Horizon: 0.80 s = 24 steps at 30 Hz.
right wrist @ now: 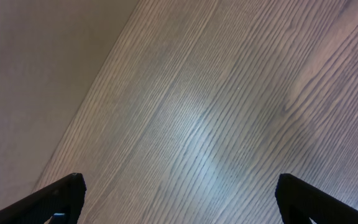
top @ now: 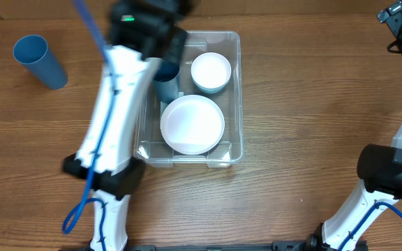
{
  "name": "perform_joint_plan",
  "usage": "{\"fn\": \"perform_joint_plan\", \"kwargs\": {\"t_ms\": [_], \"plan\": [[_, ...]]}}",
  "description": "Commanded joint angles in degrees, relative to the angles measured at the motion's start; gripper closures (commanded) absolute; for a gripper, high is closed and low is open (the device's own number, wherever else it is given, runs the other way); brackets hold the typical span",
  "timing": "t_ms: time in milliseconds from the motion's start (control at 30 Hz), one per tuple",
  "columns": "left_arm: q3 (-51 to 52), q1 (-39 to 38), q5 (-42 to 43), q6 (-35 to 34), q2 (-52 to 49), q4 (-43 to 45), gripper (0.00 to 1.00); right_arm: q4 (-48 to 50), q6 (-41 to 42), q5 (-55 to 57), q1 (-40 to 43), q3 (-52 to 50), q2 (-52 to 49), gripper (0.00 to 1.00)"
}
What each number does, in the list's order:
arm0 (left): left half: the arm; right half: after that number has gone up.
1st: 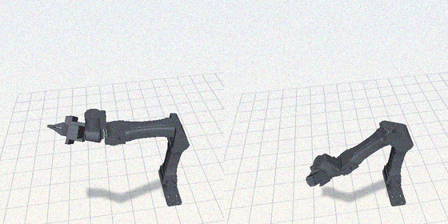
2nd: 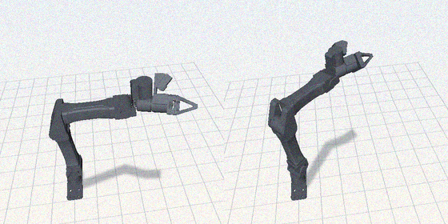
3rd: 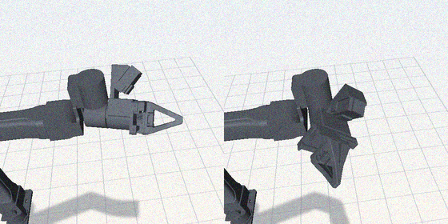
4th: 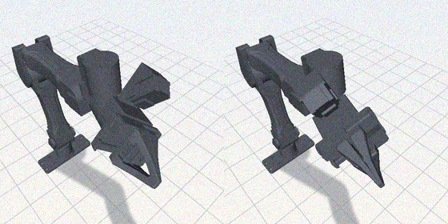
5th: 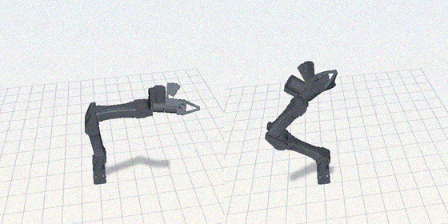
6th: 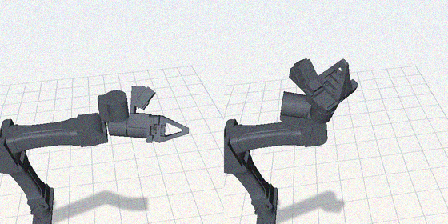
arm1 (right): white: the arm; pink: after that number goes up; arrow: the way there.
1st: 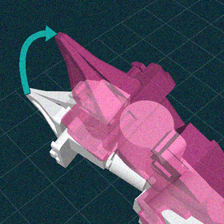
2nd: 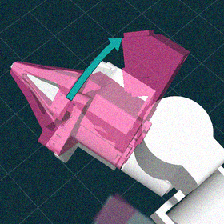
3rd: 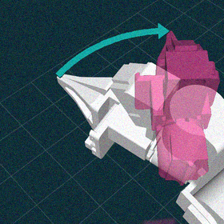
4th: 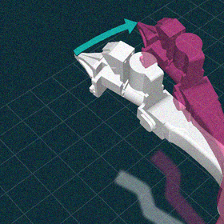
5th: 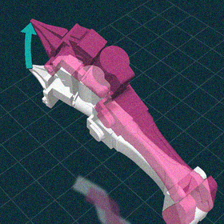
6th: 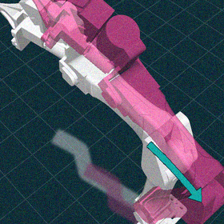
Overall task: Pack container
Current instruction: 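Carry the teal cup into the bin beside the beige cups and release, then move the left gripper to the last teal cup and grasp it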
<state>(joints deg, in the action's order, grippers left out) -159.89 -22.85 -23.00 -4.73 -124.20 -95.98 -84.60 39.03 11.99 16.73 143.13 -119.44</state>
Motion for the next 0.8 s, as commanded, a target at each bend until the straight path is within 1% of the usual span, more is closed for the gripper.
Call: {"fn": "perform_joint_plan", "kwargs": {"t_ms": [0, 33, 67, 133, 167, 233, 267, 300, 367, 433, 600, 667, 700, 733, 767], "plan": [[-1.6, 13.2, 1.6, -7.4, 4.7, 0.5, 0.11, 0.2, 0.4, 0.4, -0.2, 0.5, 0.7, 0.0], [-1.6, 16.7, 4.4, -7.5, 4.7, 0.9, 0.05, 0.2, 0.4, 0.4, -0.2, 0.5, 0.7, 0.0], [-1.4, 24.7, 11.0, -7.5, 3.7, 2.0, 0.0, 0.2, 0.4, 0.4, -0.2, 0.5, 0.7, 0.0], [-1.3, 32.4, 18.6, -7.5, 1.6, 3.6, 0.0, 0.2, 0.4, 0.4, -0.2, 0.5, 0.7, 0.0], [-1.3, 35.2, 21.9, -7.4, 0.6, 4.3, 0.02, 0.2, 0.4, 0.4, -0.2, 0.5, 0.7, 0.0], [-1.3, 39.9, 27.1, -5.9, -2.5, 5.7, 0.04, 0.2, 0.4, 0.4, -0.2, 0.5, 0.7, 0.0], [-1.3, 41.3, 28.3, -5.0, -4.3, 6.5, 0.05, 0.2, 0.4, 0.4, -0.2, 0.5, 0.7, 0.0], [-1.3, 42.1, 28.9, -4.2, -6.1, 7.2, 0.04, 0.2, 0.4, 0.4, -0.2, 0.5, 0.7, 0.0], [-1.3, 42.8, 29.1, -3.8, -10.4, 8.8, 0.0, 0.2, 0.4, 0.4, -0.2, 0.5, 0.7, 0.0], [-1.3, 42.0, 29.1, -3.2, -16.2, 11.3, 0.0, 0.2, 0.4, 0.4, -0.2, 0.5, 0.7, 0.0], [-1.3, 40.8, 28.8, -0.5, -20.3, 15.2, 0.0, 0.2, 0.4, 0.4, -0.2, 0.5, 0.7, 0.0], [-1.2, 40.5, 28.8, 0.9, -20.9, 17.5, 0.02, 0.2, 0.4, 0.4, -0.2, 0.5, 0.7, 0.0], [-1.0, 40.4, 28.9, 0.9, -21.0, 18.3, 0.05, 0.2, 0.4, 0.4, -0.2, 0.5, 0.7, 0.0], [-0.8, 40.4, 29.0, 0.9, -21.0, 18.5, 0.1, 0.2, 0.4, 0.4, -0.2, 0.5, 0.7, 0.0], [-0.7, 40.4, 29.0, 0.1, -21.0, 18.4, 0.39, 0.2, 0.4, 0.4, -0.2, 0.5, 0.7, 0.0]]}}
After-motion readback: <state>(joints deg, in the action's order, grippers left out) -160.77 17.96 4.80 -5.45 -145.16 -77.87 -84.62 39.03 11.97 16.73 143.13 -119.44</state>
